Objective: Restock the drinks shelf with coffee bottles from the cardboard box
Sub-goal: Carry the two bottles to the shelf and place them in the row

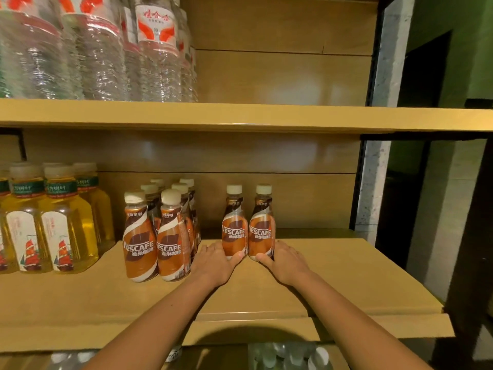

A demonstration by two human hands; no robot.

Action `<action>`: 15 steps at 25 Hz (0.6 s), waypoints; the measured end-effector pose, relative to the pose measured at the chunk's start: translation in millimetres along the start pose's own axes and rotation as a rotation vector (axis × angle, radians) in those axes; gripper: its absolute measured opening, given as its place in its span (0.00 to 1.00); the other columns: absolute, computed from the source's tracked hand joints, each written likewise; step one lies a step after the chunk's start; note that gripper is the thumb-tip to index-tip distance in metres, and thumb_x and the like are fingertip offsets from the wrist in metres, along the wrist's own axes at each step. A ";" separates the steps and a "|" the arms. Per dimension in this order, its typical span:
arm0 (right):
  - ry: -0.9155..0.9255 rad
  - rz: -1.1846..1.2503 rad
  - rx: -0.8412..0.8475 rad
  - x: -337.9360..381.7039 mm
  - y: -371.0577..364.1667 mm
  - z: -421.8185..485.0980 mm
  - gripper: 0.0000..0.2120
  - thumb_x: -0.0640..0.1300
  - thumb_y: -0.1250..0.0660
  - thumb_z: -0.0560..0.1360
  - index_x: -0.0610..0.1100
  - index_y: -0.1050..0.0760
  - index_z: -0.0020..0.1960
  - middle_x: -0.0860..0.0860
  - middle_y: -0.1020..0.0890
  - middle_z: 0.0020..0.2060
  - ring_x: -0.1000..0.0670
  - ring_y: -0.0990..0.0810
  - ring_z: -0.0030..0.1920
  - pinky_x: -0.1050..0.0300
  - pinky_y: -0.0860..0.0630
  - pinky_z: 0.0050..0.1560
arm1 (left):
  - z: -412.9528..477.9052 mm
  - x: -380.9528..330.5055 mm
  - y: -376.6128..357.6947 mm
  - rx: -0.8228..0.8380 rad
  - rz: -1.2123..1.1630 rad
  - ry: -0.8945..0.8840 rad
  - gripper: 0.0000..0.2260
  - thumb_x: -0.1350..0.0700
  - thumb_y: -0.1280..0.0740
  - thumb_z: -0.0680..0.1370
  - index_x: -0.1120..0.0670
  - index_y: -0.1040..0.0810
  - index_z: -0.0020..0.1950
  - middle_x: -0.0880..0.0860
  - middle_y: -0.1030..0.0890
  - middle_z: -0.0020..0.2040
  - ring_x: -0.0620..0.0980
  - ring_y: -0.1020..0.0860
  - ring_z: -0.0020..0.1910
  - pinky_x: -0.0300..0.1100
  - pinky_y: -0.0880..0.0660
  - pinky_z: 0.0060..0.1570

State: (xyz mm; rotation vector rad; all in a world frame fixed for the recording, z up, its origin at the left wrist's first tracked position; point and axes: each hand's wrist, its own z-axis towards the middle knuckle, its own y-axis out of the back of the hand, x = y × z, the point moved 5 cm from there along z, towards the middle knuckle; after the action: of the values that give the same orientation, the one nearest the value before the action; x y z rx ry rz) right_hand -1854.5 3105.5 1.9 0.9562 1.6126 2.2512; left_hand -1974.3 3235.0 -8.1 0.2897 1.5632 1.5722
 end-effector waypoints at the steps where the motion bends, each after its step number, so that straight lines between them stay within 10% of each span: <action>1: -0.003 -0.005 -0.002 -0.4 -2.3 4.3 0.27 0.63 0.43 0.75 0.48 0.33 0.68 0.46 0.27 0.66 0.45 0.29 0.66 0.44 0.33 0.67 | 3.8 1.0 -1.4 0.002 0.006 0.006 0.33 0.31 0.48 0.74 0.52 0.32 0.69 0.54 0.26 0.67 0.56 0.30 0.66 0.54 0.32 0.65; 9: -0.032 -0.111 0.056 -0.8 6.2 -8.2 0.34 0.67 0.49 0.76 0.45 0.37 0.72 0.44 0.33 0.71 0.43 0.37 0.72 0.42 0.44 0.73 | -2.4 -3.0 4.6 0.056 0.010 0.036 0.34 0.33 0.50 0.76 0.56 0.36 0.72 0.58 0.33 0.72 0.57 0.37 0.72 0.53 0.38 0.71; 15: -0.034 -0.117 -0.059 -2.4 59.3 -87.3 0.34 0.63 0.45 0.77 0.41 0.41 0.74 0.43 0.34 0.72 0.43 0.36 0.72 0.46 0.40 0.72 | -87.9 -67.2 52.9 -0.182 -0.014 -0.303 0.29 0.39 0.44 0.78 0.55 0.39 0.74 0.54 0.34 0.72 0.52 0.36 0.71 0.49 0.37 0.70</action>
State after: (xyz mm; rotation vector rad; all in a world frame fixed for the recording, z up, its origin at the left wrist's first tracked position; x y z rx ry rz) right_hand -1894.6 3014.8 38.0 0.8577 1.5374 2.1797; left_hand -2017.5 3136.2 50.4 0.3951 1.1800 1.5653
